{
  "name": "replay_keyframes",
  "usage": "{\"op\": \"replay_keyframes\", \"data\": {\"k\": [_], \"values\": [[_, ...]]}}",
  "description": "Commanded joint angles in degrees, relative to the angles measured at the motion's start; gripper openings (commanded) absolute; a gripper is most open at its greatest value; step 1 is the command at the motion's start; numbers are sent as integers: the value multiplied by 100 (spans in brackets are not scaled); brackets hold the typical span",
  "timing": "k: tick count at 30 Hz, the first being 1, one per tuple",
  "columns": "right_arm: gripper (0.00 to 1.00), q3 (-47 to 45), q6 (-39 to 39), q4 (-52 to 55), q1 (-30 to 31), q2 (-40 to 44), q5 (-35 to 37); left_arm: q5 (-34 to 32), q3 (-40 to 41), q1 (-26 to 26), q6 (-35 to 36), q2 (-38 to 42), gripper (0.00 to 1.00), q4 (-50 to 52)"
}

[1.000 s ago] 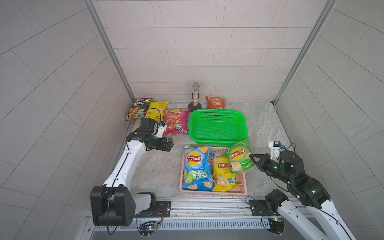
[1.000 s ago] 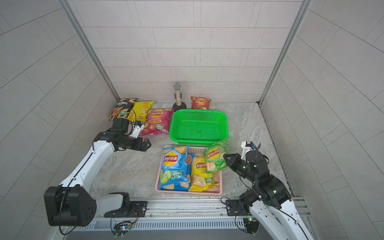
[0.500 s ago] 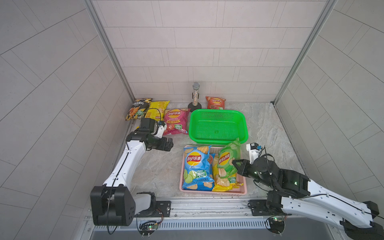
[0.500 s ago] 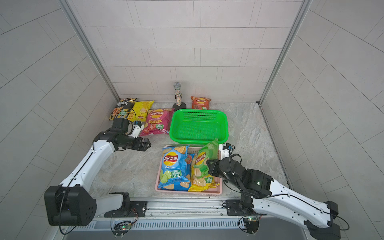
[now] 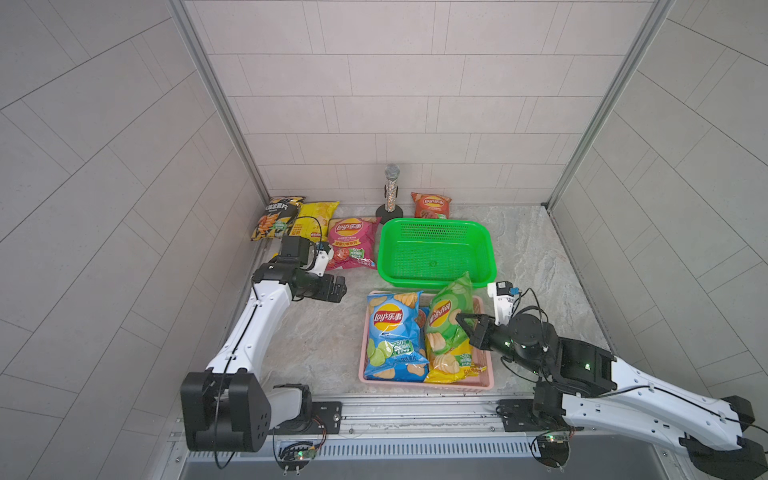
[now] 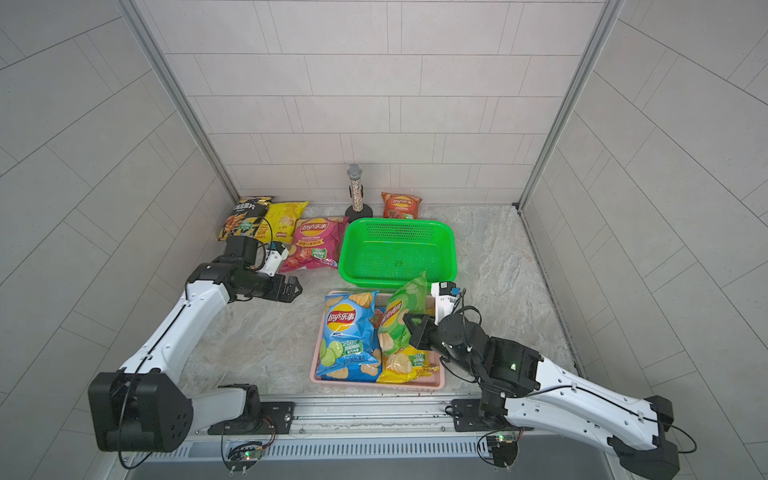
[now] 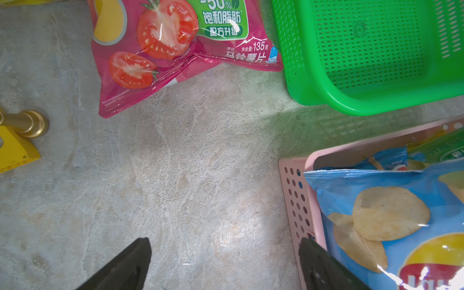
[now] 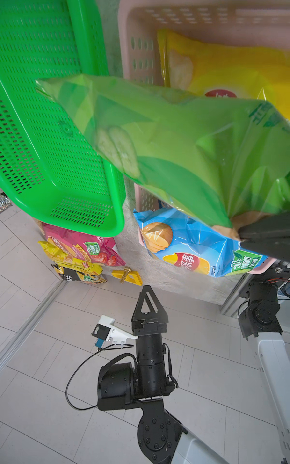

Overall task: Put the potato chips into the basket
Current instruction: Place the potato chip in the basket.

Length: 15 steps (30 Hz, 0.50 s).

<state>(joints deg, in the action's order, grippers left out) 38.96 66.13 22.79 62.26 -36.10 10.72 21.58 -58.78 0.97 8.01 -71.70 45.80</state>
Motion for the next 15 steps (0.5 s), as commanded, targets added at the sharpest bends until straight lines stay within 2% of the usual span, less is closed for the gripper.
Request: {"op": "replay_keyframes", "data": {"k": [1,5,10,13,15], "values": [[0,-289,234,15,40,225,-30,4,-6,-24,69,-14,100,65],[2,-725,580,369,41,628,-25,13,-2,-30,69,-32,100,67],[39,-535,600,1297,58,863,151,14,-11,-21,69,-37,99,68],[50,37,519,2297,58,862,624,7,-13,-23,69,-23,100,68],[52,368,446,2881,58,825,970,5,-13,-19,69,-28,99,67]]}}
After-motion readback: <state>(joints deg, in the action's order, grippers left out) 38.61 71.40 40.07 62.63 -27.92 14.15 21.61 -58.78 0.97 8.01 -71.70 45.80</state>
